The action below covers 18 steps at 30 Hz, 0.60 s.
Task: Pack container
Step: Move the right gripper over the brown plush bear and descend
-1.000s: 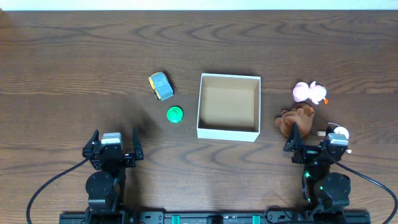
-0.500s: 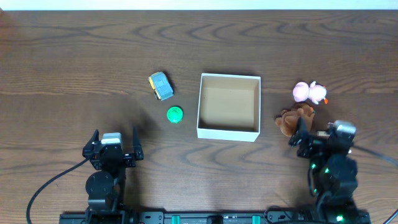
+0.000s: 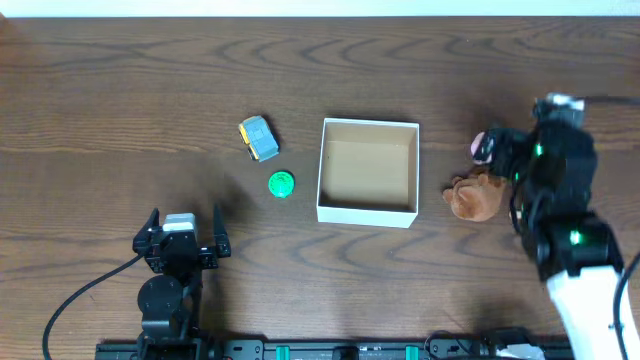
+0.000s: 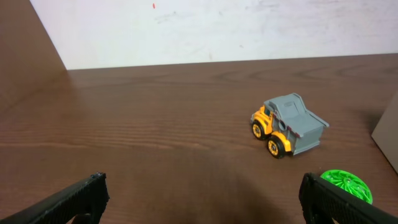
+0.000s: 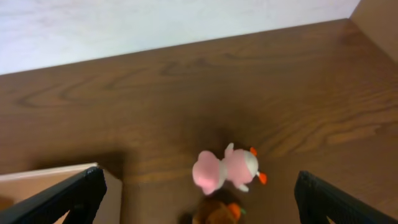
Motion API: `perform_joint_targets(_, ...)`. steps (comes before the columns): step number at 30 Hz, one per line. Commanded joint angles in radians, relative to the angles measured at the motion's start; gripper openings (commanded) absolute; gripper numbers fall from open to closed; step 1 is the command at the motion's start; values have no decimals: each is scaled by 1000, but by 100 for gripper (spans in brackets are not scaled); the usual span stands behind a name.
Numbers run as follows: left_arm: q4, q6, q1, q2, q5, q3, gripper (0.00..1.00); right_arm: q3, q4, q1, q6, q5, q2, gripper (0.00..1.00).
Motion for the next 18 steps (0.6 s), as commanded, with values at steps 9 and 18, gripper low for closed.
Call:
perform_joint_targets(9,-8,10,5,-6,16,-29,98,177,-254,-8,229,53,188,99)
perform_joint_targets(18,-8,10,5,-6,16,-29,98,177,-334,-8,281,-46,188,99)
